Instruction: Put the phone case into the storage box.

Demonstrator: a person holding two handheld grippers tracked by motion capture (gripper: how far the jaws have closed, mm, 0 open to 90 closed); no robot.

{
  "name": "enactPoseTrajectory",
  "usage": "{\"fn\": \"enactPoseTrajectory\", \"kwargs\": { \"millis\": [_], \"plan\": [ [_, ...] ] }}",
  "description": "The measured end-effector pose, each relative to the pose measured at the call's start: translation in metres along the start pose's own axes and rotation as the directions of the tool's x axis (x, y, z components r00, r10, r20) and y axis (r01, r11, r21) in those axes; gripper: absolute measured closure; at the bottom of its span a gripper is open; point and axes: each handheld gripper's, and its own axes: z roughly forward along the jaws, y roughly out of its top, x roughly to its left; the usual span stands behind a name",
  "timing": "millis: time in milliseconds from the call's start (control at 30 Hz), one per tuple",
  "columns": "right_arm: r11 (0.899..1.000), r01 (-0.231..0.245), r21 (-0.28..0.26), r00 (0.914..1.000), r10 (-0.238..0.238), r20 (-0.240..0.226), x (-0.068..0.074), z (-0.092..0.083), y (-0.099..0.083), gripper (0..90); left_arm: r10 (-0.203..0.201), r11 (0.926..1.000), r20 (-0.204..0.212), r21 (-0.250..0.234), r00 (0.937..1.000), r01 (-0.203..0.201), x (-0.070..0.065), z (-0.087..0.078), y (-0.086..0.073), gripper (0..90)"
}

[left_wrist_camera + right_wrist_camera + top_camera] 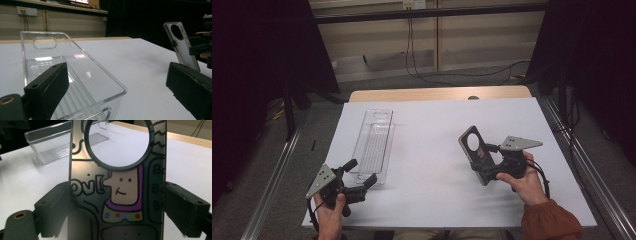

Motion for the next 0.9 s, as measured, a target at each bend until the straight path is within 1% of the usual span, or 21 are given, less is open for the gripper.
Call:
{"fn": "enactPoseTrajectory", "kwargs": {
  "millis": [33,67,100,167,200,233,267,300,367,400,433,467,567,633,700,733,767,800,833,867,900],
  "plan": [
    [1.0,-0.006,-0.004,0.9999,0.006,-0.008,0.002,0.0,0.0,12.2,-0.014,0.9999,0.023,-0.003,0.9996,0.014,-0.001,0.001,0.0,4.6],
    [1.0,-0.002,-0.002,0.9999,0.002,-0.014,0.003,0.0,0.0,12.2,-0.022,0.9997,0.031,-0.005,0.9993,0.023,-0.002,0.002,0.0,4.6],
    [1.0,0.005,-0.002,0.9998,-0.005,-0.018,0.005,0.001,0.0,12.2,-0.015,0.9999,0.039,0.001,0.9991,0.015,-0.002,0.002,0.0,4.7],
    [1.0,-0.002,-0.011,0.9996,0.002,-0.027,0.008,0.001,-0.001,12.2,-0.028,0.9996,0.053,-0.001,0.9982,0.028,-0.003,0.004,0.001,4.7],
    [1.0,0.001,-0.01,0.9995,-0.001,-0.033,0.01,0.001,-0.001,12.2,-0.027,0.9996,0.058,0.002,0.998,0.026,-0.003,0.004,0.001,4.7],
    [1.0,0.003,-0.016,0.9992,-0.003,-0.041,0.011,0.001,-0.001,12.2,-0.012,0.9998,0.066,0.015,0.9978,0.011,-0.002,0.004,0.001,4.7],
    [1.0,-0.004,-0.016,0.999,0.003,-0.045,0.013,0.002,-0.002,12.2,-0.035,0.9994,0.073,0.001,0.9968,0.035,-0.004,0.005,0.001,4.7],
    [1.0,-0.002,-0.018,0.9986,0.001,-0.053,0.014,0.002,-0.003,12.2,-0.038,0.9993,0.077,0.005,0.9963,0.038,-0.004,0.006,0.001,4.7],
    [1.0,0.008,-0.013,0.998,-0.009,-0.063,0.017,0.004,-0.005,12.2,-0.032,0.9994,0.096,0.014,0.9949,0.031,-0.006,0.007,0.002,4.7],
    [1.0,0.009,-0.009,0.9975,-0.01,-0.069,0.018,0.005,-0.005,12.2,-0.018,0.9996,0.102,0.024,0.9946,0.016,-0.006,0.007,0.003,4.7],
    [1.0,0.01,-0.009,0.997,-0.01,-0.077,0.019,0.005,-0.006,12.2,-0.008,0.9996,0.093,0.028,0.9956,0.005,-0.008,0.007,0.004,4.6],
    [1.0,0.01,-0.011,0.9967,-0.011,-0.08,0.021,0.006,-0.006,12.2,0.005,0.9994,0.11,0.032,0.9939,-0.009,-0.009,0.008,0.004,4.6],
    [1.0,0.002,-0.03,0.9953,-0.004,-0.096,0.024,0.008,-0.007,12.2,0.003,0.9997,0.121,0.025,0.9926,-0.006,-0.014,0.01,0.006,4.5],
    [1.0,0.007,-0.029,0.9947,-0.01,-0.102,0.026,0.009,-0.008,12.2,-0.001,0.9996,0.142,0.029,0.9898,-0.003,-0.016,0.011,0.008,4.3],
    [1.0,0.007,-0.02,0.9945,-0.009,-0.105,0.028,0.01,-0.008,12.2,0.019,0.999,0.162,0.038,0.9866,-0.026,-0.019,0.012,0.011,4.4],
    [1.0,0.011,-0.017,0.9955,-0.013,-0.094,0.029,0.011,-0.008,12.1,0.026,0.9991,0.173,0.03,0.9847,-0.031,-0.021,0.012,0.012,4.4],
    [1.0,0.009,-0.018,0.9953,-0.01,-0.096,0.029,0.012,-0.008,12.2,0.033,0.9987,0.177,0.033,0.9837,-0.039,-0.021,0.012,0.013,4.4],
    [1.0,0.005,-0.02,0.9946,-0.007,-0.103,0.029,0.012,-0.008,12.2,0.025,0.9991,0.188,0.029,0.9819,-0.031,-0.022,0.013,0.014,4.4],
    [1.0,0.0,-0.018,0.9942,-0.002,-0.107,0.03,0.012,-0.008,12.2,0.021,0.9993,0.188,0.026,0.9819,-0.027,-0.024,0.013,0.014,4.3],
    [1.0,0.008,-0.02,0.9942,-0.01,-0.107,0.031,0.012,-0.008,12.1,0.026,0.9991,0.188,0.028,0.9819,-0.032,-0.024,0.014,0.014,4.2],
    [1.0,0.005,-0.024,0.9935,-0.008,-0.114,0.032,0.013,-0.007,12.2,0.024,0.9991,0.204,0.029,0.9786,-0.031,-0.025,0.015,0.014,3.9]
  ]
}}
